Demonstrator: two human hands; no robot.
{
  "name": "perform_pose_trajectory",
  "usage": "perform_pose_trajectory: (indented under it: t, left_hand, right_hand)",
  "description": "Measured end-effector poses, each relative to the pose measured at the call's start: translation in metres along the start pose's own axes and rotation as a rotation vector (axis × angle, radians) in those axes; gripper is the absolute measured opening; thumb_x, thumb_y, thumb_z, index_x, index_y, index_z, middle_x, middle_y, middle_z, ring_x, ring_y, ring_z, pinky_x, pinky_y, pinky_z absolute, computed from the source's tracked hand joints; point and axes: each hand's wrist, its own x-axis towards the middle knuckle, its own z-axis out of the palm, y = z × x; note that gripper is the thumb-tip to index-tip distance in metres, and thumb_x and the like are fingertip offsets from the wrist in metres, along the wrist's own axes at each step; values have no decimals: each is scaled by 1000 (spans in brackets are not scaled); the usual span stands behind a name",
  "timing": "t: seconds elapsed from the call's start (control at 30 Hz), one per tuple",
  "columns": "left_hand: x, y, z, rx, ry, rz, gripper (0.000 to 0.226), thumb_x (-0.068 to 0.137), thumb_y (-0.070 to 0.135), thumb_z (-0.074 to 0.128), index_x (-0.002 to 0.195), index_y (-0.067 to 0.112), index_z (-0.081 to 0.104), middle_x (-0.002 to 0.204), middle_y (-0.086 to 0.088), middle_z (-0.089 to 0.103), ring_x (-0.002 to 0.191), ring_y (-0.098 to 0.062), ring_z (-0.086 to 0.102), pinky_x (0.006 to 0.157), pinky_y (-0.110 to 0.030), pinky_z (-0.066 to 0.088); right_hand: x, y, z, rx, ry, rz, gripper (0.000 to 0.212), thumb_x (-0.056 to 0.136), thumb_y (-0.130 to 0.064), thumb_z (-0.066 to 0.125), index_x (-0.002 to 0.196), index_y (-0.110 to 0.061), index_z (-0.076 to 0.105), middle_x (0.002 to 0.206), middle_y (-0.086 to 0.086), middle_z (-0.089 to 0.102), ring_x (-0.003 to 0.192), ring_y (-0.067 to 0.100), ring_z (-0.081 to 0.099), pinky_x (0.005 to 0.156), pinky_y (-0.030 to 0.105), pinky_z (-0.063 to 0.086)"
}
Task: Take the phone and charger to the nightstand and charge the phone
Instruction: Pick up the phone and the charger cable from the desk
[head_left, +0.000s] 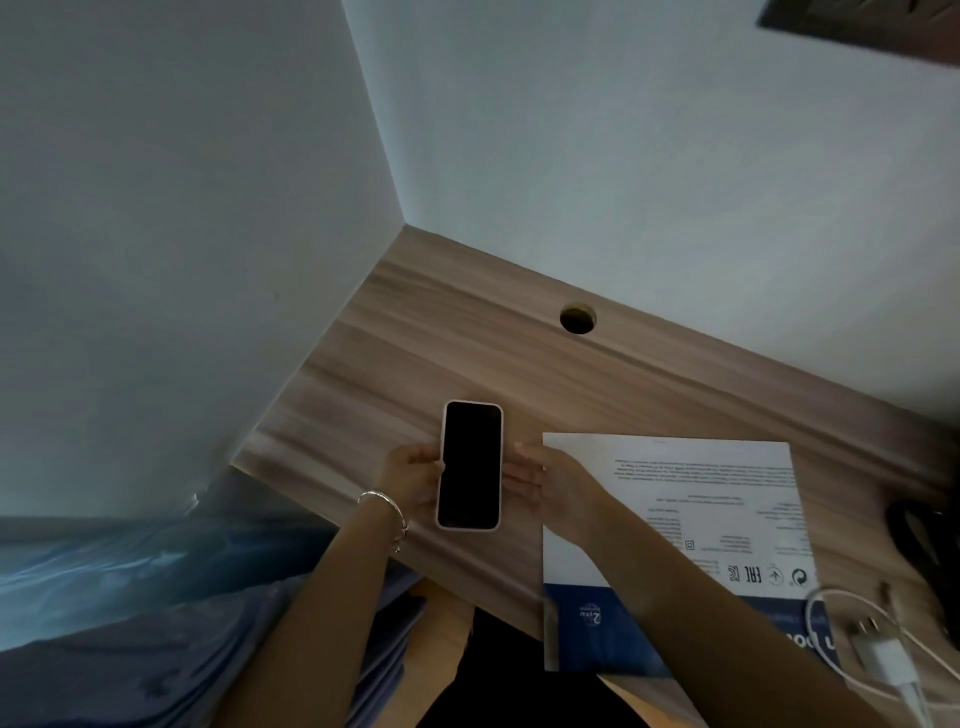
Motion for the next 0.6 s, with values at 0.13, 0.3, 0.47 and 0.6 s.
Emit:
perform_pose_trajectory:
  t: [0.13,0.3,0.47,0.6]
  left_hand:
    - [-11,4,5,-3,-12,20,24,87,-14,42,88,7,53,78,-7,56,65,-17,56,55,-29,48]
    - [-17,19,13,45,-122,43,23,87,-11,45,102,5,52,83,-10,57,70,-21,57,63,-34,49]
    - [-24,31,37,56,-261,85,22,89,-8,46,87,14,54,80,-8,59,67,-22,57,52,-30,53]
    - [-29,29,68,104,-366,111,21,89,-7,47,87,12,56,82,-10,62,70,-23,60,53,-30,54]
  right_hand:
    - [-7,2,-7,18,16,-34,18,89,-8,54,79,-8,69,81,9,72,74,20,67,64,26,55]
    - [-22,-2,-21,16,84,-80,12,89,-13,55,87,-8,66,94,11,65,80,20,60,96,38,46]
    - [-47,-4,-51,121,100,-213,17,92,-15,54,105,-8,61,110,12,64,102,24,61,80,31,51]
    - [-67,10,-79,186,190,-297,20,92,-16,54,109,-7,61,114,12,64,104,24,62,80,31,53]
